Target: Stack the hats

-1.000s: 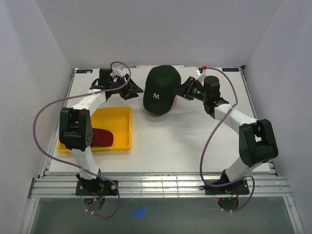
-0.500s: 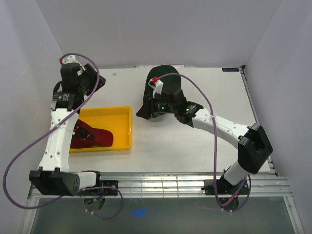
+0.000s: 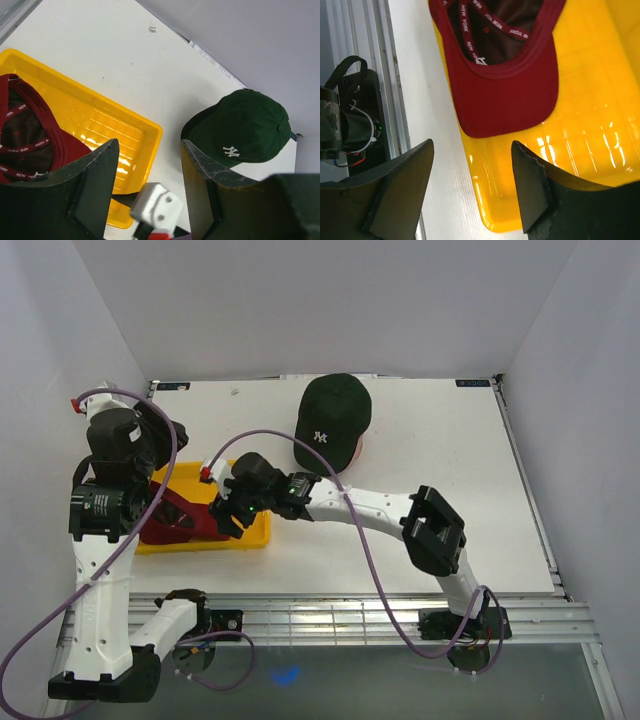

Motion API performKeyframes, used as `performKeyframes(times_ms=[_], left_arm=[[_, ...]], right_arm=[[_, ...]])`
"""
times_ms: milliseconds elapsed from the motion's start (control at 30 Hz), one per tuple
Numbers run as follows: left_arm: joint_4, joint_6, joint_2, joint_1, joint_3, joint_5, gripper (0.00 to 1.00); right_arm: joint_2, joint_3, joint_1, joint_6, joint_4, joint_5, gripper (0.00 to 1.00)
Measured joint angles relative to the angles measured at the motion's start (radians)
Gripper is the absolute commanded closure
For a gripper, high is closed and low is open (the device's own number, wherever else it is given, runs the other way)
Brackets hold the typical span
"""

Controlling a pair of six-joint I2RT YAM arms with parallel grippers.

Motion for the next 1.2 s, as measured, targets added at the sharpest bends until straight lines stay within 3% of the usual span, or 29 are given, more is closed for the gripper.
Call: performKeyframes(times_ms=[467,700,800,867,900,933,1000,1200], left_arm=[[-0.049,-0.019,0.089,0.000,0.171,0.000,0.36],[-0.044,-0.033,0.166,0.000,0.294,0.016,0.36],[-0.042,-0.034,0.188,0.000,0.307,0.031,0.36],[-0.042,-0.034,0.202,0.000,0.307,0.037,0.36],[-0.042,-0.034,0.208,0.000,0.307,0.040,0.36],[-0.042,-0.034,0.213,0.000,0.307,0.042,0.36],[-0.040,-0.034,0.219,0.000,0.307,0.045,0.36],[-0.036,-0.034,0.236,0.000,0.334,0.069,0.36]], right_arm=[[0.252,0.323,0.065,-0.156,-0.124,0.052,0.27],[0.324,0.360,0.072,-0.163,-0.121,0.051,0.28],[0.359,0.388,0.072,-0.163,-0.119,0.049,0.34],[0.369,0.392,0.072,-0.164,-0.118,0.048,0.46],[0.370,0.392,0.072,-0.161,-0.114,0.041,0.53],[0.370,0.392,0.072,-0.158,-0.114,0.039,0.68],[0.370,0.392,0.067,-0.151,-0.101,0.029,0.88],[0.362,0.388,0.043,-0.090,-0.032,-0.006,0.92]])
